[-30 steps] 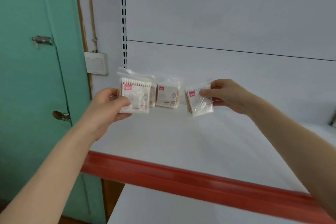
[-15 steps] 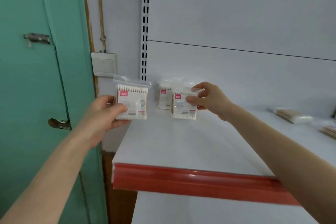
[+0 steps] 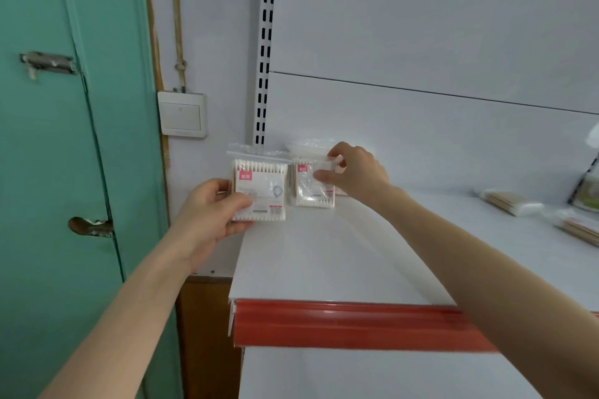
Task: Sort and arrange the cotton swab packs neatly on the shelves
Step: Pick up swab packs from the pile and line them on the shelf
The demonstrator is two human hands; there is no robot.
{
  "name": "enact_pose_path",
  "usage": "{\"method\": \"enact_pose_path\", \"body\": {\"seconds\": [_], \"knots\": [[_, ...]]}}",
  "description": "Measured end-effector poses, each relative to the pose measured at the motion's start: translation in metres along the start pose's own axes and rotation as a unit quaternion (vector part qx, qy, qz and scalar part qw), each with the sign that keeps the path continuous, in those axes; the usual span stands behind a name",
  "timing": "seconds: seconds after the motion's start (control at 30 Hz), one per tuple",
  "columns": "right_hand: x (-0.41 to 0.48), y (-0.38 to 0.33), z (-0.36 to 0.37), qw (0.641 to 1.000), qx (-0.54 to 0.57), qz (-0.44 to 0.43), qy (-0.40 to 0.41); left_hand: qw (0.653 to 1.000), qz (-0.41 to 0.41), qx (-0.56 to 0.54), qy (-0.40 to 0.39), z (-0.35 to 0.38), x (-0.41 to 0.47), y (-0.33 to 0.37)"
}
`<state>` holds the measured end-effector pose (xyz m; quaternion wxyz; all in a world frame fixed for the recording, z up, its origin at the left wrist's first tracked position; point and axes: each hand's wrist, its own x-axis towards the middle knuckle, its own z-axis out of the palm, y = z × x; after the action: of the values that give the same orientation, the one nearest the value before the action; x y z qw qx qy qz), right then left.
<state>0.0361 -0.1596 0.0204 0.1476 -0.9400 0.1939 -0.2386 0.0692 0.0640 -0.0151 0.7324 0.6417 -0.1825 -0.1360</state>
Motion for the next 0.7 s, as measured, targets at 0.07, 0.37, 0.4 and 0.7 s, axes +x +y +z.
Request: {"method": "enact_pose_path", "body": {"seconds": [0.07,0.37,0.4,0.7], "knots": [[-0.003,-0.001,-0.007,1.0,0.003,-0.001,0.011,1.0,0.011,0.013,-0.005,0.002,0.001,0.002],[-0.033,-0.02,-0.047,0.924,0.363,-0.071,-0.093,0.996,0.041,0.016,-0.076,0.036,0.008,0.02],[-0.033,-0.016,-0.049,0.929,0.354,-0.073,-0.082,0.994,0.057,0.044,-0.086,0.041,0.008,0.022],[-0.013,0.072,-0.056,0.959,0.277,0.058,-0.008,0.69,0.132,0.662,-0.26,0.061,-0.024,-0.006]]}}
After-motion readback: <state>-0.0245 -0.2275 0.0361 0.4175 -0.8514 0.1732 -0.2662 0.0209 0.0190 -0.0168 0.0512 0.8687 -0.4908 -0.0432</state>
